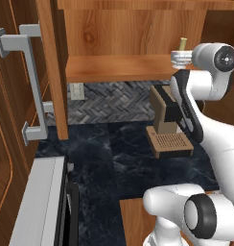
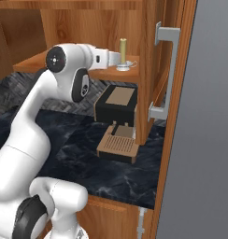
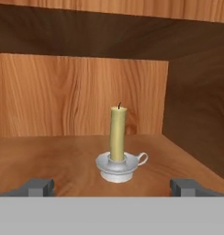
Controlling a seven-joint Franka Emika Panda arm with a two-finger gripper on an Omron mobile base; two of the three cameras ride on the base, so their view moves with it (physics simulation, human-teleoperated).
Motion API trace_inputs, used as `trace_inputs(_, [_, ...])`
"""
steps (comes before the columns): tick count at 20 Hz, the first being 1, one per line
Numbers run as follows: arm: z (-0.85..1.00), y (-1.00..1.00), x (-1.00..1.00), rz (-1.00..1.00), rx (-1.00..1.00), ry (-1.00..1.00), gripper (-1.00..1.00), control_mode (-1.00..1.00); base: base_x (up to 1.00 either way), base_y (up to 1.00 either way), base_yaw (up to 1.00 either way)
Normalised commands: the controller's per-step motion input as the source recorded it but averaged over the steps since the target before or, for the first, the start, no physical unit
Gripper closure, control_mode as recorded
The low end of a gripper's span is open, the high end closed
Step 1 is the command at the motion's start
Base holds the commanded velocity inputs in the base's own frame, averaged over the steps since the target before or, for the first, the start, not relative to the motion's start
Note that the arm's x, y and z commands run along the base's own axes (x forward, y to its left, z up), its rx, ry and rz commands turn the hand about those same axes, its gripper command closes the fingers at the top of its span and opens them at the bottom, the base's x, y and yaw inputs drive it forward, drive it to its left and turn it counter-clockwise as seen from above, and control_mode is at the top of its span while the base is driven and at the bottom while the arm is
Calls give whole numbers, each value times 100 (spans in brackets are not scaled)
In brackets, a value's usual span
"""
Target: Get the candle and the wine from the cabinet and move them to the dining counter.
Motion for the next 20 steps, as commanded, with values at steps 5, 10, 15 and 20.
trace_inputs(5, [0,0,23,0,8,1,-100,-100,0,0,0])
trace_inputs(10, [0,0,13,0,5,1,-100,-100,0,0,0])
trace_inputs(15, [1,-2,5,0,0,0,-100,-100,0,0,0])
trace_inputs(20, [20,-10,19,0,0,3,-100,-100,0,0,0])
